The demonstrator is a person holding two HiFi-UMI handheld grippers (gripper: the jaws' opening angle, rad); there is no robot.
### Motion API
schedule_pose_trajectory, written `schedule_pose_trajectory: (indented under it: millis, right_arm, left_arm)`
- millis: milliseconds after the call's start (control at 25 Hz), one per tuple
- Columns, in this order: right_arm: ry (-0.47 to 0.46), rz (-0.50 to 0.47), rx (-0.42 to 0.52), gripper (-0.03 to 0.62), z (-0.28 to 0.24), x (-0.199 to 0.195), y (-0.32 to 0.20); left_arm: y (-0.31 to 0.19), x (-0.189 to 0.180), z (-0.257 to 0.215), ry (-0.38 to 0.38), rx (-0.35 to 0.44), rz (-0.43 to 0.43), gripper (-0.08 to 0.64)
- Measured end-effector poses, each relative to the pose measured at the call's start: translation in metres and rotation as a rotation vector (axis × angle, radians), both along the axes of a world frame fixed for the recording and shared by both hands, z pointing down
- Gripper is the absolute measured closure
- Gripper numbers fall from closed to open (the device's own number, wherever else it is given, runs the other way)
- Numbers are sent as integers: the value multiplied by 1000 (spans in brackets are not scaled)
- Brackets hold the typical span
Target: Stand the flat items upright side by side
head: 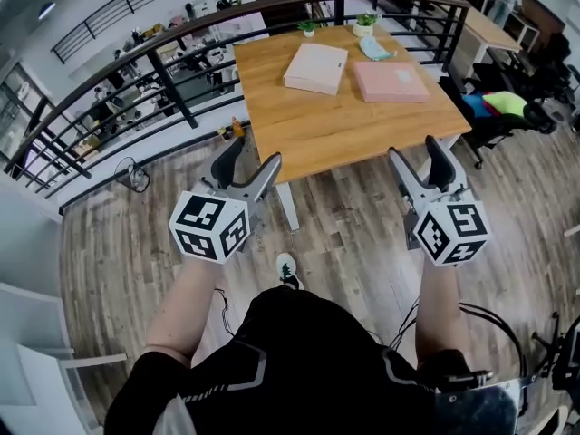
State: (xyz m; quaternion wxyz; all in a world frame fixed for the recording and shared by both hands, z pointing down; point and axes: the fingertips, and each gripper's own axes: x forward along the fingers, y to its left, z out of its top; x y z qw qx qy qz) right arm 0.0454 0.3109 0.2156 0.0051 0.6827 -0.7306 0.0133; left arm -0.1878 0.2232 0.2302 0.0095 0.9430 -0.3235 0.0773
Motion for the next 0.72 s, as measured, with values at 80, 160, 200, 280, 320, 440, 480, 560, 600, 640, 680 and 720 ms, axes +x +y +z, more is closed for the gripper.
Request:
schedule_pose_trajectory:
  millis: [80, 160, 200, 280, 320, 440, 480, 560, 600, 640, 680, 720]
  right_arm:
    - [-8, 1, -19, 249, 8, 2, -14]
    - [-11, 8, -30, 247, 12, 2, -32]
    - [-4, 12, -32, 247, 12, 2, -42]
    - [21, 18, -42, 247, 9, 3, -63]
    - [34, 20, -52, 247, 7, 4, -73]
    - [64, 19, -89, 247, 5, 5, -110]
    - [71, 13, -100, 245, 5, 4, -124]
    - [97, -12, -125, 245, 6, -5, -151]
    - [118, -27, -137, 244, 7, -11, -165]
    - [137, -40, -149, 238, 7, -16, -178]
    - [143, -48, -160, 238, 8, -19, -190]
    - [139, -55, -169, 238, 9, -22, -202]
  left_arm:
    - [-16, 3, 3, 2, 0, 8, 258]
    - [-38, 3, 1, 25, 6, 9, 258]
    - [-50, 3, -1, 46, 11, 5, 258]
    - [-75, 5, -5, 93, 18, 7, 258]
    - [-87, 8, -6, 111, 18, 14, 258]
    - [-127, 15, -3, 145, 3, 35, 258]
    - [-140, 16, -1, 149, -4, 42, 258]
    - [-166, 14, 2, 147, -9, 51, 258]
    - [-178, 12, 4, 140, -7, 50, 258]
    - [-190, 10, 6, 128, -2, 48, 258]
    - [-202, 8, 9, 115, 2, 48, 258]
    - [-213, 7, 12, 107, 4, 50, 259]
